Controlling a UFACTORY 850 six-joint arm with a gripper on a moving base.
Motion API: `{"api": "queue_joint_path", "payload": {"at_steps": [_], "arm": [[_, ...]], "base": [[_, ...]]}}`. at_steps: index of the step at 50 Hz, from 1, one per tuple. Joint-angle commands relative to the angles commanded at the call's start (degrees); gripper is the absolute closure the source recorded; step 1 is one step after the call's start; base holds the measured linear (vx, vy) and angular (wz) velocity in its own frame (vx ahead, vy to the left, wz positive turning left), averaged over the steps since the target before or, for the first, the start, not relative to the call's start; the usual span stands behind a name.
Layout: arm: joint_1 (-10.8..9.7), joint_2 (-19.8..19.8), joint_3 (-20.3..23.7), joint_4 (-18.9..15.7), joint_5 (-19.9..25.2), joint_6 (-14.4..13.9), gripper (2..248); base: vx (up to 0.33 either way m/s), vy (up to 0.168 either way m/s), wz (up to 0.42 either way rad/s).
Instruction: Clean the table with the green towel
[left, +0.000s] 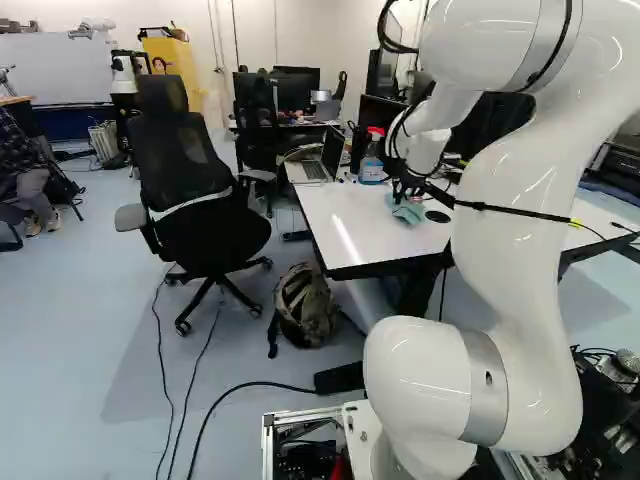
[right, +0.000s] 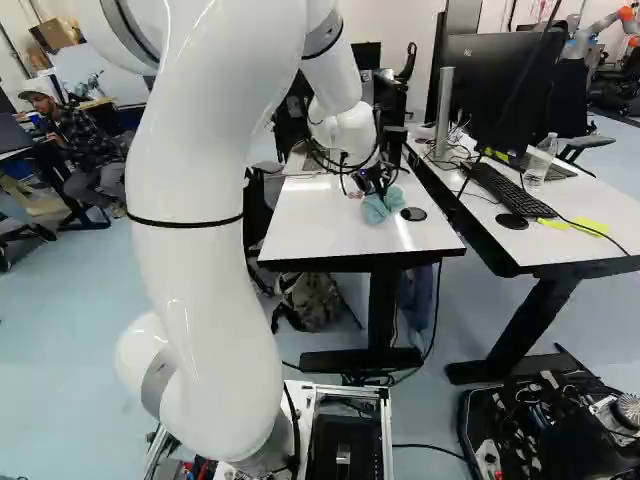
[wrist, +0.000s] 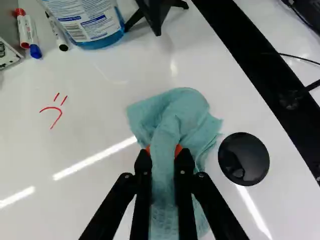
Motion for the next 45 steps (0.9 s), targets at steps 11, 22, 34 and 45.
{"api": "queue_joint_path", "payload": {"at_steps": [11,22,34,45], "arm": [[1.8,-0.9,-1.1,0.0,0.0,0.0,197],[2.3,-3.3,-4.3,0.0,0.0,0.0,197],[2.4,-6.3,-8.2,0.0,0.0,0.0,197],[2.3,-8.9,-11.7,0.0,0.0,0.0,197]], "base": [[0.0,0.0,0.0],[0.0,0.0,0.0],[0.0,0.0,0.0],[0.0,0.0,0.0]]}}
